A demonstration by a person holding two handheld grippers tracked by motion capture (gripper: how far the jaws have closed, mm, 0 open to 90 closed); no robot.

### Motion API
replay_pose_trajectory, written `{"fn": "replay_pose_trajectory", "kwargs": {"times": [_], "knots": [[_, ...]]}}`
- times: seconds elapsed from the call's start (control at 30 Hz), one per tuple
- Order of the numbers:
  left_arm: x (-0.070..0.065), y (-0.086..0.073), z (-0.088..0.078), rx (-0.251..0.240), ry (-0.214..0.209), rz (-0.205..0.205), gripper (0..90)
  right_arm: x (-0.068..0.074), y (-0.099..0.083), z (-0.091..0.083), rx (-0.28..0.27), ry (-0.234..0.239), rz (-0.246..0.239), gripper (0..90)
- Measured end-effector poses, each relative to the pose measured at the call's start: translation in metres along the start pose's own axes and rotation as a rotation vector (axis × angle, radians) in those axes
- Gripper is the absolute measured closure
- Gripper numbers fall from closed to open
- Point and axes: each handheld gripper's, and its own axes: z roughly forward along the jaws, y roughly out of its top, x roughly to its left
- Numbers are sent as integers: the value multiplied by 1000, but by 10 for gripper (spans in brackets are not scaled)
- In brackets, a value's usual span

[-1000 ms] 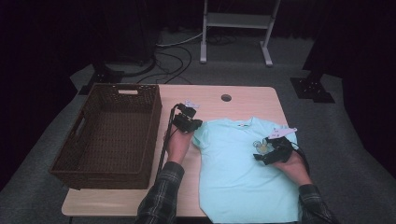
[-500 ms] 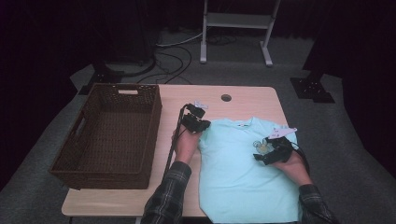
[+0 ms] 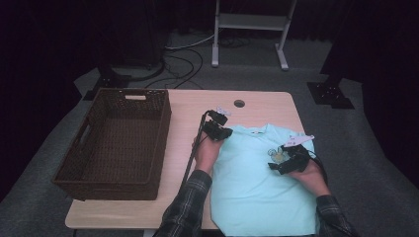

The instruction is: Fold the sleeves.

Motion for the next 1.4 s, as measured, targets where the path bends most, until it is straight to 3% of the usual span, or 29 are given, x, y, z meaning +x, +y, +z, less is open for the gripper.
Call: {"fn": "replay_pose_trajectory", "kwargs": {"times": [0.6, 0.8, 1.1, 1.4], "knots": [[-10, -1, 44, 56, -44, -11, 882, 0, 0, 0, 0, 0, 1, 0], [-12, 0, 48, 54, -46, -9, 856, 0, 0, 0, -1, 0, 0, 0], [-9, 2, 35, 34, -21, -9, 571, 0, 0, 0, 1, 0, 3, 0], [3, -6, 13, -8, 34, -31, 94, 0, 0, 0, -1, 0, -1, 0]]}}
